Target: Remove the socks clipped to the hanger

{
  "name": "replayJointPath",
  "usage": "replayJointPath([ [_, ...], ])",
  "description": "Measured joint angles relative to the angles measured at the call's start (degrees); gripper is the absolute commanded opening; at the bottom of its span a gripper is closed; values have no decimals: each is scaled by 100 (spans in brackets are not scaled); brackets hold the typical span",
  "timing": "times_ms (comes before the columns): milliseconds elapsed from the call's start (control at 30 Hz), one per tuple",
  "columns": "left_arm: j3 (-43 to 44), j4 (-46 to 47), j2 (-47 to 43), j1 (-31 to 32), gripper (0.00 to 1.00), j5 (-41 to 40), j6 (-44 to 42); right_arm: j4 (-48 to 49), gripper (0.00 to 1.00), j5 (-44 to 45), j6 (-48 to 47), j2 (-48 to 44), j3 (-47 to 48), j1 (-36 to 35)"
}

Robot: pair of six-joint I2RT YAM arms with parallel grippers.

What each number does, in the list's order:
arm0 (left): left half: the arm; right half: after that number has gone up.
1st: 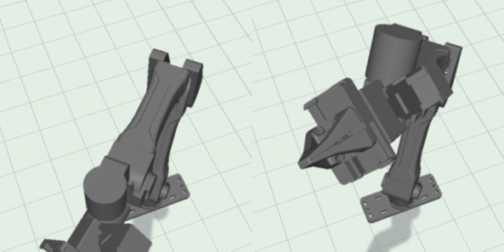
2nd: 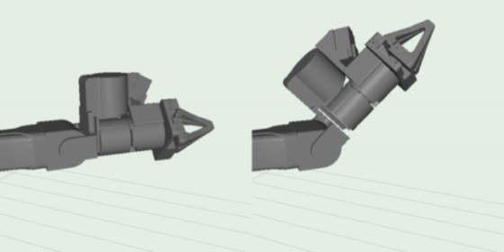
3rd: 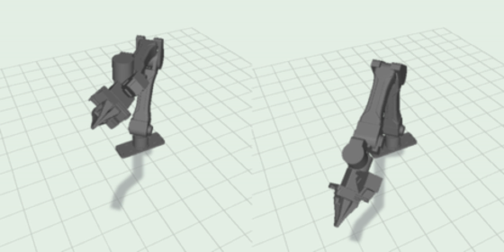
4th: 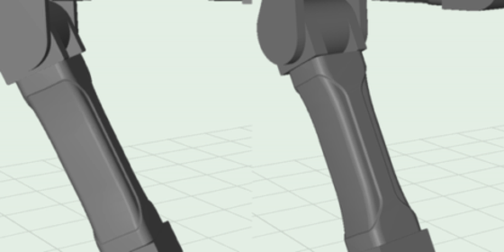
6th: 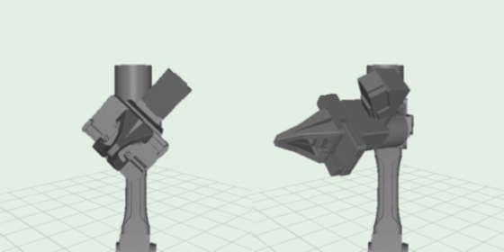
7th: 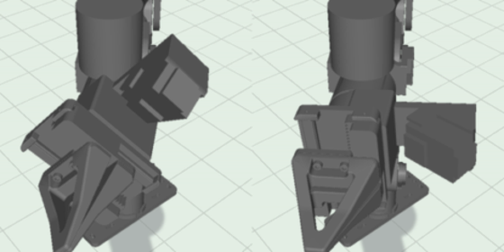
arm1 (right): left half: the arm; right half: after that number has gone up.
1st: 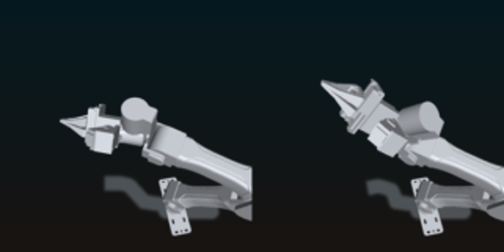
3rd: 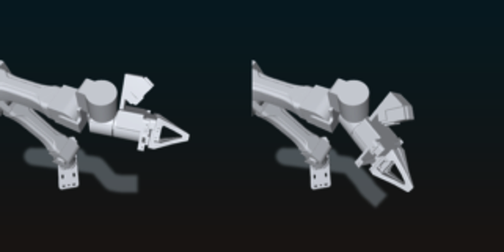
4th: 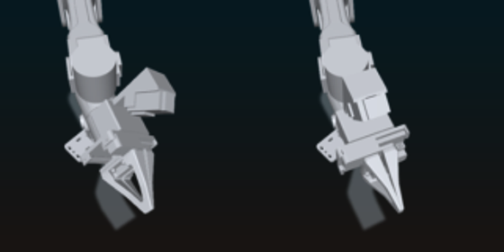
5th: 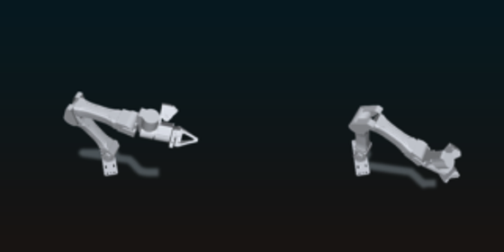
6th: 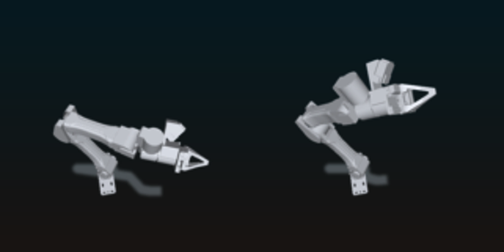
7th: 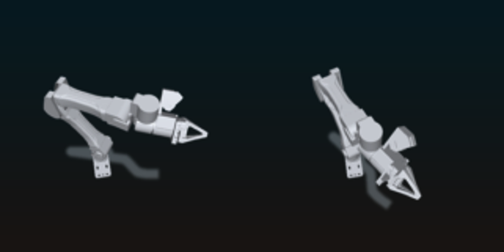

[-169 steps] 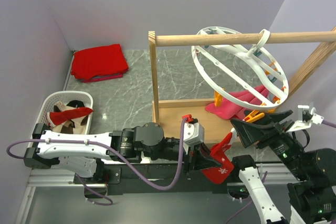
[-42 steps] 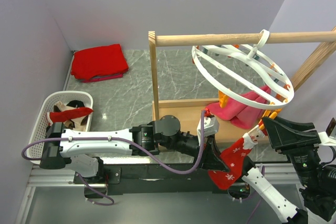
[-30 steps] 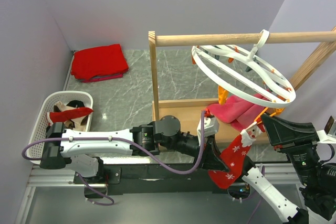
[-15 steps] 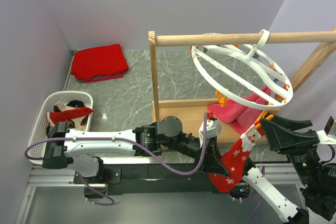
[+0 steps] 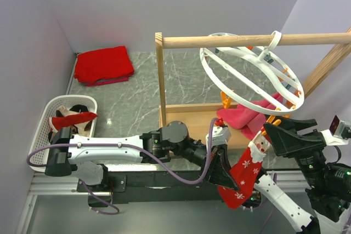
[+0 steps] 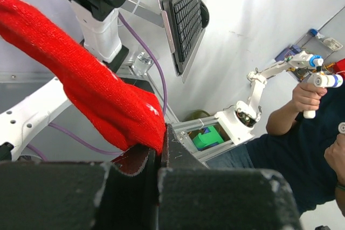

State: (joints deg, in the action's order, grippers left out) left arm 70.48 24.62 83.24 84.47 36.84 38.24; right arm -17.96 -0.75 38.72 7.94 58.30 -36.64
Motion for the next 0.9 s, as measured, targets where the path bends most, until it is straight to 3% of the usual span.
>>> replayJointPath([
  [167,0,0,0,0,1,22,22,330,71,-144,94,116,-122,-13],
  [400,4,-2,-4,0,1,26,35,516,60,-197,131,157,-162,-13],
  [900,2,-2,-37,-122,1,-66,39,457,56,-164,210,-203,-162,-13],
])
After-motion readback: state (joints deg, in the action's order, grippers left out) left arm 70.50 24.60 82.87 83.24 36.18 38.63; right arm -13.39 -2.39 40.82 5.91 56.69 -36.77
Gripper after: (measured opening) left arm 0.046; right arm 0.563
